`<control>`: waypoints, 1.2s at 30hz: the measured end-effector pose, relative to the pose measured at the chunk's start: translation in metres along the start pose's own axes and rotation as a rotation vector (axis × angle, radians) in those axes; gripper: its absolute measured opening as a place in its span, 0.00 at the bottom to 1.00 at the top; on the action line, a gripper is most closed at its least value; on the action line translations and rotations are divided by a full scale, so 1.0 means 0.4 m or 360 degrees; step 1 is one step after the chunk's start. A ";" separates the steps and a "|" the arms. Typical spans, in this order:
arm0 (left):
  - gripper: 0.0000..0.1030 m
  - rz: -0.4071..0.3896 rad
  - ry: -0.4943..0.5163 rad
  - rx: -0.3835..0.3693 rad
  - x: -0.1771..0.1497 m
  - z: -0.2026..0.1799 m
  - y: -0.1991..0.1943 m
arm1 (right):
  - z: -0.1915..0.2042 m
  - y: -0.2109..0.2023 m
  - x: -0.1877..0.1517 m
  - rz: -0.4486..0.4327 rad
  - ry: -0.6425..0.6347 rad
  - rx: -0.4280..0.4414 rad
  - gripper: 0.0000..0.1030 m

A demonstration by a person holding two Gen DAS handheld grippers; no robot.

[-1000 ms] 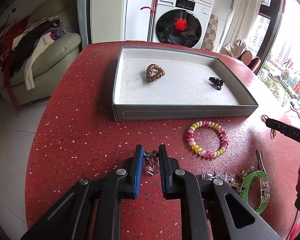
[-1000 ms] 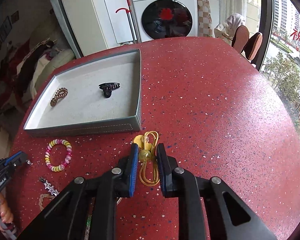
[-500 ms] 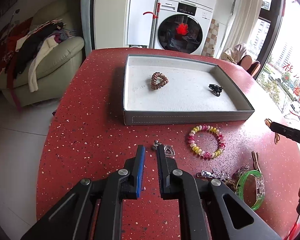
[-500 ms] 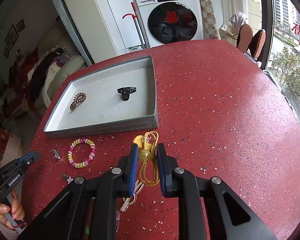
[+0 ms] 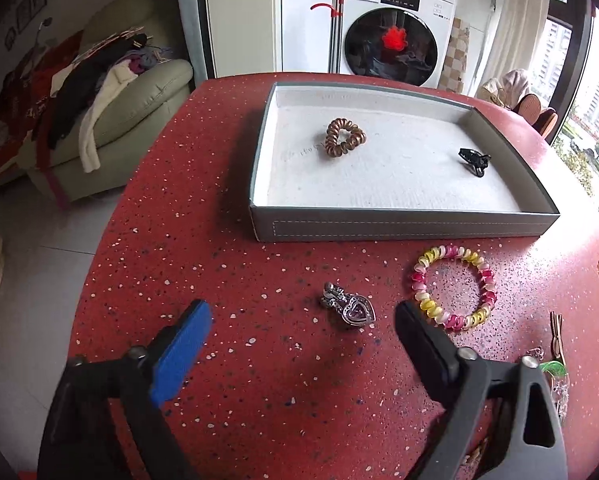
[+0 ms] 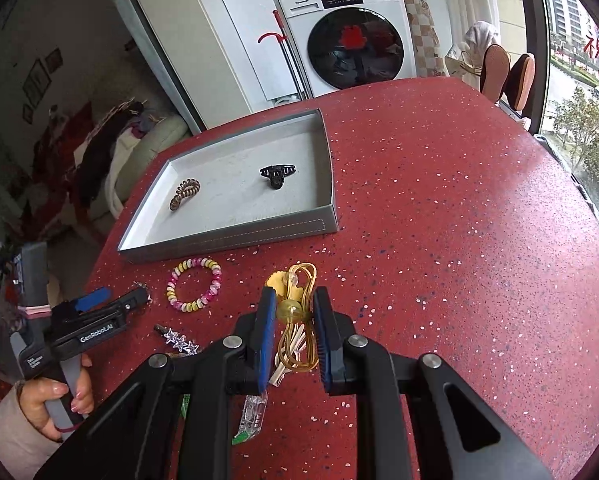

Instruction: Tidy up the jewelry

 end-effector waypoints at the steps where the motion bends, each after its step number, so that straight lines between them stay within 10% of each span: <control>1: 0.94 0.0023 0.0010 0.0004 -0.003 -0.007 0.010 | -0.001 -0.002 -0.003 -0.0001 0.0004 0.0003 0.20; 4: 0.82 0.0030 0.0029 0.0004 -0.018 -0.019 0.023 | -0.004 -0.007 -0.007 -0.0010 0.0020 0.0009 0.20; 8: 0.35 -0.0005 0.0095 -0.0046 -0.024 -0.023 0.015 | -0.003 -0.017 -0.007 -0.0027 0.0027 0.0013 0.20; 36: 0.35 -0.0149 0.0170 -0.0365 0.195 -0.080 -0.118 | 0.069 0.064 0.240 -0.0065 -0.0136 0.0145 0.20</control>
Point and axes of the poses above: each gripper's, at about its wrist camera, not at the fingertips, and y roughly the way its jaws point, z to its left, x to its top, the point moved 1 cm from there along y, roughly the way its jaws point, and after that the axes turned 15 degrees about -y, right-handed, at the moved point
